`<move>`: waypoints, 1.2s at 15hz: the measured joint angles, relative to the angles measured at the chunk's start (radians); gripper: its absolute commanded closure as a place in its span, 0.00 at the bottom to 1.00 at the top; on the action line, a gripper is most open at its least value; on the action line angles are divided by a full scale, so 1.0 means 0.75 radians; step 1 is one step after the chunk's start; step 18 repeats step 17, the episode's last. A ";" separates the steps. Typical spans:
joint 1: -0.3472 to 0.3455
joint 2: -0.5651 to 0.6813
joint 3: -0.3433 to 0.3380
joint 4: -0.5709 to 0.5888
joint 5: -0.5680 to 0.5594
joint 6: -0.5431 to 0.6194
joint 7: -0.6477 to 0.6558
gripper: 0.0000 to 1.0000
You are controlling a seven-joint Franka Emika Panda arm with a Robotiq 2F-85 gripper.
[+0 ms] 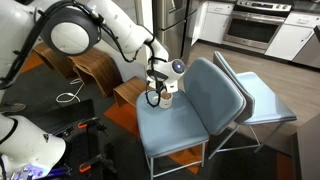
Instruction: Pick the pen on the chair and put it in the mug
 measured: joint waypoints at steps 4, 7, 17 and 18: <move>0.141 -0.076 -0.097 -0.129 -0.201 0.176 0.285 0.00; 0.255 -0.135 -0.207 -0.219 -0.412 0.223 0.569 0.00; 0.400 -0.379 -0.340 -0.473 -0.812 0.253 1.120 0.00; 0.400 -0.379 -0.340 -0.473 -0.812 0.253 1.120 0.00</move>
